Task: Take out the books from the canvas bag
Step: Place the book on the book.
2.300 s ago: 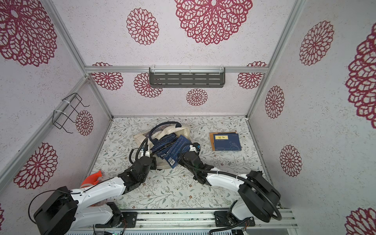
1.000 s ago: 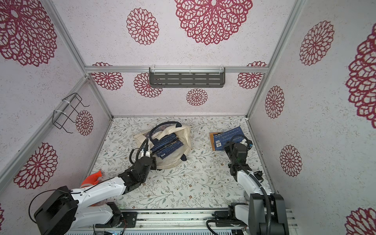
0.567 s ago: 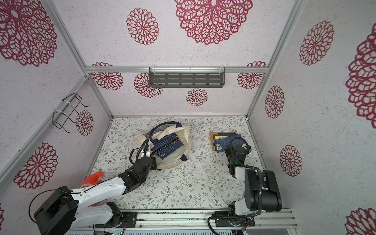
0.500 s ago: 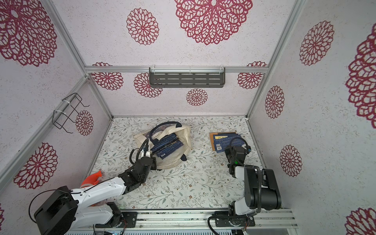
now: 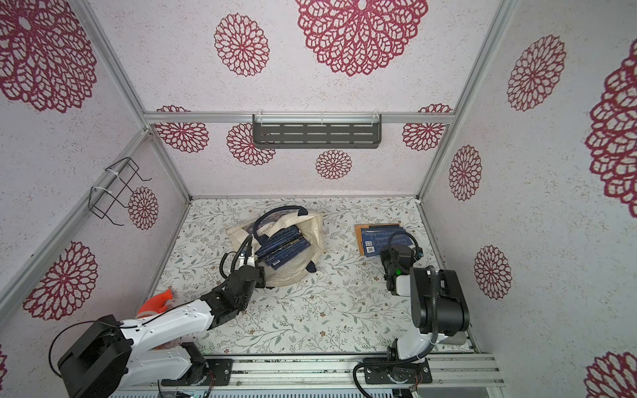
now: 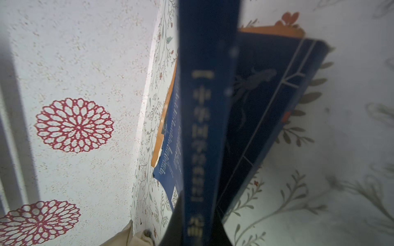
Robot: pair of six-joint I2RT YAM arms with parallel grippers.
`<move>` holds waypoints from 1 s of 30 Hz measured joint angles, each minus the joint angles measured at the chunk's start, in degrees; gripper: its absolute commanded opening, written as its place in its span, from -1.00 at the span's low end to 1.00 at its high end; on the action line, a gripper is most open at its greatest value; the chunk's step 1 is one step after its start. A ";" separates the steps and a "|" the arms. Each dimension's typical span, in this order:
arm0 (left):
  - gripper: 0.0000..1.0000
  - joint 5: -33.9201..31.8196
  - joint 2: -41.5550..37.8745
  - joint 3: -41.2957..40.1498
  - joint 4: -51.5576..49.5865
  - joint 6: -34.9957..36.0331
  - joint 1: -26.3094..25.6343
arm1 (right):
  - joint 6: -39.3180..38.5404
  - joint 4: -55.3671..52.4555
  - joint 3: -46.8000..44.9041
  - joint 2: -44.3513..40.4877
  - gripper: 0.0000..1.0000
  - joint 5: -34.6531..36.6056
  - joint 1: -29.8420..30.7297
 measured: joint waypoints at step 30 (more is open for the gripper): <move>-1.00 -1.49 0.50 0.76 -0.48 1.05 -0.74 | -1.88 -15.17 3.52 -3.56 0.85 -2.56 -0.35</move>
